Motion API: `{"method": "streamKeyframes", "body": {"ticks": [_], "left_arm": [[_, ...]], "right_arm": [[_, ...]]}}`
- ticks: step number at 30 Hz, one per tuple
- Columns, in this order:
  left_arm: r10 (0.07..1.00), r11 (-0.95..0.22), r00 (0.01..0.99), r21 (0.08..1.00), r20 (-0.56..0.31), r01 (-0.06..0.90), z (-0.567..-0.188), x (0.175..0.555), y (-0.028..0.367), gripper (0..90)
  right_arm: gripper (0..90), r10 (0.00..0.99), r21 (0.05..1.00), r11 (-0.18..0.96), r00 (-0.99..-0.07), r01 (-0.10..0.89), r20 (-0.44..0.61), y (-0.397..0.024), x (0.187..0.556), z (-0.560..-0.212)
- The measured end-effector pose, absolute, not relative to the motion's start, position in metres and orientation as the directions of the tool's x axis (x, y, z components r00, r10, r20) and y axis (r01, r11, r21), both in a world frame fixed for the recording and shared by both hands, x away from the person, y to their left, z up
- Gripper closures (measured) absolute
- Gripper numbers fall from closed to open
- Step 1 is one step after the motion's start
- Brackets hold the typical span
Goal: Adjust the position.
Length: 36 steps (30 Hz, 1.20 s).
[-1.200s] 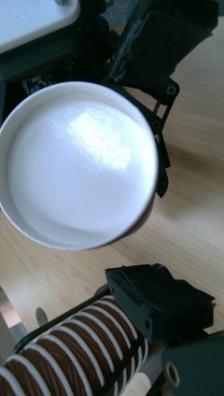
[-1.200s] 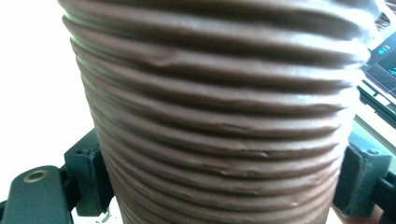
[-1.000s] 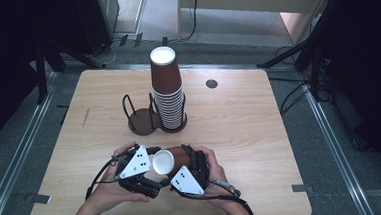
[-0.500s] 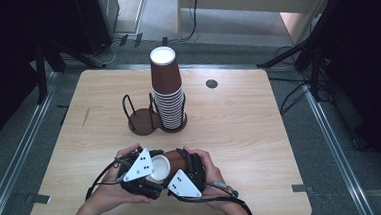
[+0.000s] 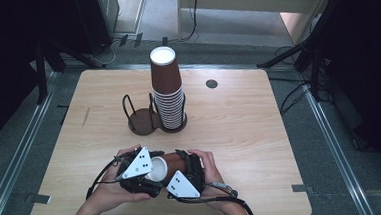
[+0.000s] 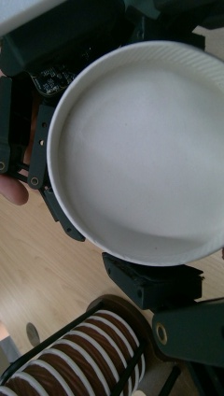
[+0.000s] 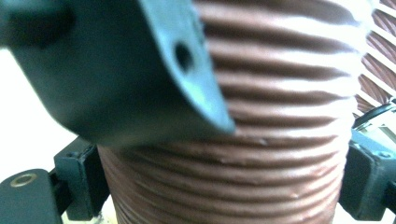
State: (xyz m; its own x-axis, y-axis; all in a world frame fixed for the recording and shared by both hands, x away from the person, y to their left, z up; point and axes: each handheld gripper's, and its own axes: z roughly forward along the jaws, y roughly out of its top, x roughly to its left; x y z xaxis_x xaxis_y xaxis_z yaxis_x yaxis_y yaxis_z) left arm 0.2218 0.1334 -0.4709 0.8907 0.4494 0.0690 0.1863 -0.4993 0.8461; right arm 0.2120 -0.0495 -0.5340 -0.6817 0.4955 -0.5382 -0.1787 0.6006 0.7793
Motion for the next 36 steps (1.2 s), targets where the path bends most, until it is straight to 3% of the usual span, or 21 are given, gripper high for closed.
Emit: {"method": "streamKeyframes", "body": {"ticks": [2, 5, 26, 36], "left_arm": [[0.443, -0.495, 0.895, 0.847, 0.054, 0.194, -0.471, 0.222, 0.134, 21.0], [0.457, -0.509, 0.887, 0.838, 0.069, 0.197, -0.473, 0.223, 0.133, 21.2], [0.56, -0.373, 0.828, 0.897, 0.015, 0.236, -0.468, 0.232, 0.155, 21.4], [0.651, -0.25, 0.759, 0.951, 0.024, 0.184, -0.467, 0.236, 0.169, 21.4]], "right_arm": [[8.2, 0.488, 0.776, 0.605, -0.687, -0.179, -0.539, -0.051, 0.211, -0.533], [0.0, 0.489, 0.775, 0.609, -0.688, -0.17, -0.536, -0.054, 0.211, -0.532], [0.0, 0.538, 0.798, 0.577, -0.654, -0.175, -0.533, -0.068, 0.212, -0.517], [0.0, 0.6, 0.86, 0.5, -0.674, -0.104, -0.431, -0.08, 0.216, -0.503]]}}
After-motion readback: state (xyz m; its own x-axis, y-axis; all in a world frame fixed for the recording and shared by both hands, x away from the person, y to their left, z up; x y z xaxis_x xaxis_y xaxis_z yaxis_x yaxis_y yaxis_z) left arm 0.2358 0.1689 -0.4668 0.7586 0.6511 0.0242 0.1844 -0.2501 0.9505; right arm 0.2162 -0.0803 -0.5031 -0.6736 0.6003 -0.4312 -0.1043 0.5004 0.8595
